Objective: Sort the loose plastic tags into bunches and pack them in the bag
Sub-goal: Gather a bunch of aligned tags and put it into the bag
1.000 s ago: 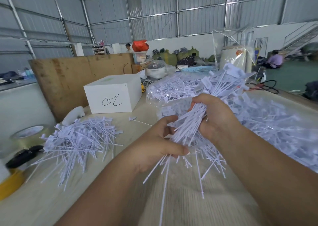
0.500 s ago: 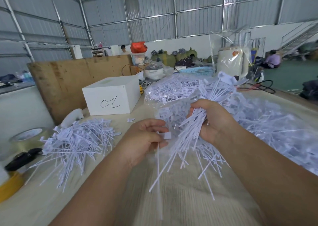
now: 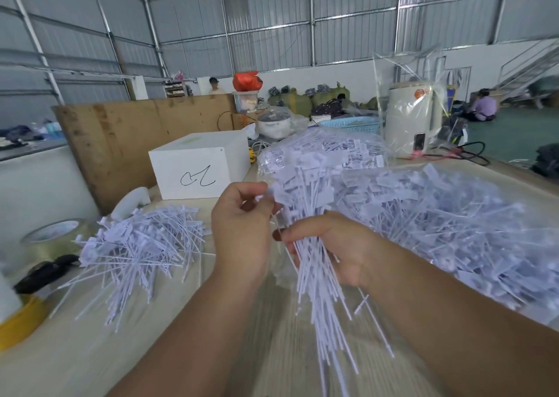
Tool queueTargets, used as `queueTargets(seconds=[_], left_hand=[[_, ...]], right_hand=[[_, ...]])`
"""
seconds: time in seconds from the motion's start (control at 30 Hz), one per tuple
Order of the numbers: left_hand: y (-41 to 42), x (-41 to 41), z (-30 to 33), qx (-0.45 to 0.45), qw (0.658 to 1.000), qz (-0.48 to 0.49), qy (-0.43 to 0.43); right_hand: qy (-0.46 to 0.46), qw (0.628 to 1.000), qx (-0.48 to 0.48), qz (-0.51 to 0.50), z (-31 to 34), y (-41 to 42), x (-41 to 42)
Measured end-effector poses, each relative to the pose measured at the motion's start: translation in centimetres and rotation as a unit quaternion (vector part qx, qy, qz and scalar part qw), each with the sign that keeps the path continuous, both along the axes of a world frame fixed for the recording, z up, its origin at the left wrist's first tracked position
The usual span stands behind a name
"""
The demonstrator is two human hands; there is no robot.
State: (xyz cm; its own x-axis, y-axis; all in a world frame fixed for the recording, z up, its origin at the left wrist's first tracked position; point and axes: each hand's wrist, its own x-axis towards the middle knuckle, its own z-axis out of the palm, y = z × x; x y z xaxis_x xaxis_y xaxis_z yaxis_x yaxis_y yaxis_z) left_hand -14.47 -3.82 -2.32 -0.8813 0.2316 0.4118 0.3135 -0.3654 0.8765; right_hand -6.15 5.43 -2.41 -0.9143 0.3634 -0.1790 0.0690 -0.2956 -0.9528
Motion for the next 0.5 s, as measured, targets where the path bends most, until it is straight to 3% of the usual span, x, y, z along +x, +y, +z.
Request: queueTargets(seconds=[0.2,0.3,0.4,0.5], left_hand=[[0.3,0.4,-0.2,0.007,0.999,-0.012,0.040],[0.4,0.7,-0.4,0.006,0.996,-0.087,-0.011],[0.6,1.3,-0.8,-0.062,0.985,-0.154,-0.053],[0.6,2.0,-1.2,-0.142,0.962,-0.232,-0.019]], right_hand=[[0.029,0.997,0.023,-0.065,-0.3,-0.1,-0.4],[0.055,0.994,0.001,-0.096,-0.2,0.3,-0.5],[0.077,0.986,-0.056,-0.136,0.3,1.5,-0.5],[0.089,0.975,-0.091,-0.182,1.1,3.0,-0.1]])
